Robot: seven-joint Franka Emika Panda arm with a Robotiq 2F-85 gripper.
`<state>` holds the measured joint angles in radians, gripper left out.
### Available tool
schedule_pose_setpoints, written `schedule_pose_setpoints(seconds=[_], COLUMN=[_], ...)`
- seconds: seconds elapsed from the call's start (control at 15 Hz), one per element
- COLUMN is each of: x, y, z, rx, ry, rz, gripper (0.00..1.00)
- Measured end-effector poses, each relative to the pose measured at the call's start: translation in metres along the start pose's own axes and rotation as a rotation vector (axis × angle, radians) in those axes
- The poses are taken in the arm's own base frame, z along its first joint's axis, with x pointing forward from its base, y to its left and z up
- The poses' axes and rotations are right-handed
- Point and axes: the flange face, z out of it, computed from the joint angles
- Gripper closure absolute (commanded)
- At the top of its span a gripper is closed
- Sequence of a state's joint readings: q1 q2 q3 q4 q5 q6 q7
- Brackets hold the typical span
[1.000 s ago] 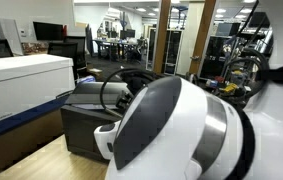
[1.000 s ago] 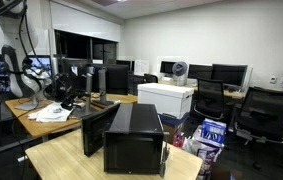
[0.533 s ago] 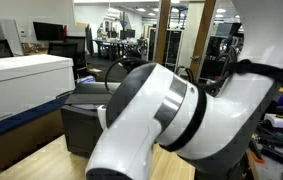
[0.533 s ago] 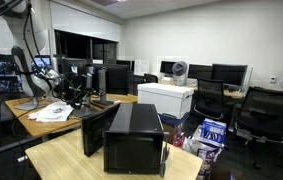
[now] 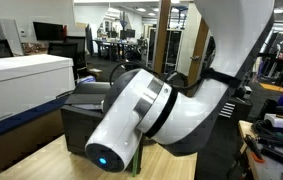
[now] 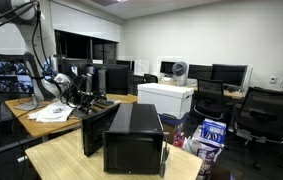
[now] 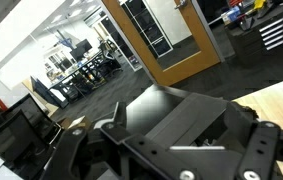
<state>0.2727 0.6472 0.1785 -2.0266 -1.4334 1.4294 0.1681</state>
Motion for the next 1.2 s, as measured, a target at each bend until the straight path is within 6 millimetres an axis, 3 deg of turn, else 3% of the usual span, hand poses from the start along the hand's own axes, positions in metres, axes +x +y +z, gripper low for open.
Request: schedule_pose_setpoints(seconds=[0.33, 0.53, 0.67, 1.07, 1.2], x=[0.028, 0.044, 0.052, 0.054, 0.054], y=[-0.009, -0.021, -0.03, -0.029, -0.028], z=[0.021, 0.024, 0.02, -0.015, -0.017], rx=[0.039, 0.052, 0.026, -0.092, -0.101], ry=[-0.017, 0.02, 0.043, 0.106, 0.109], rz=[-0.016, -0.038, -0.072, -0.145, -0.156], gripper=[0.0, 0.0, 0.0, 0.0, 0.0])
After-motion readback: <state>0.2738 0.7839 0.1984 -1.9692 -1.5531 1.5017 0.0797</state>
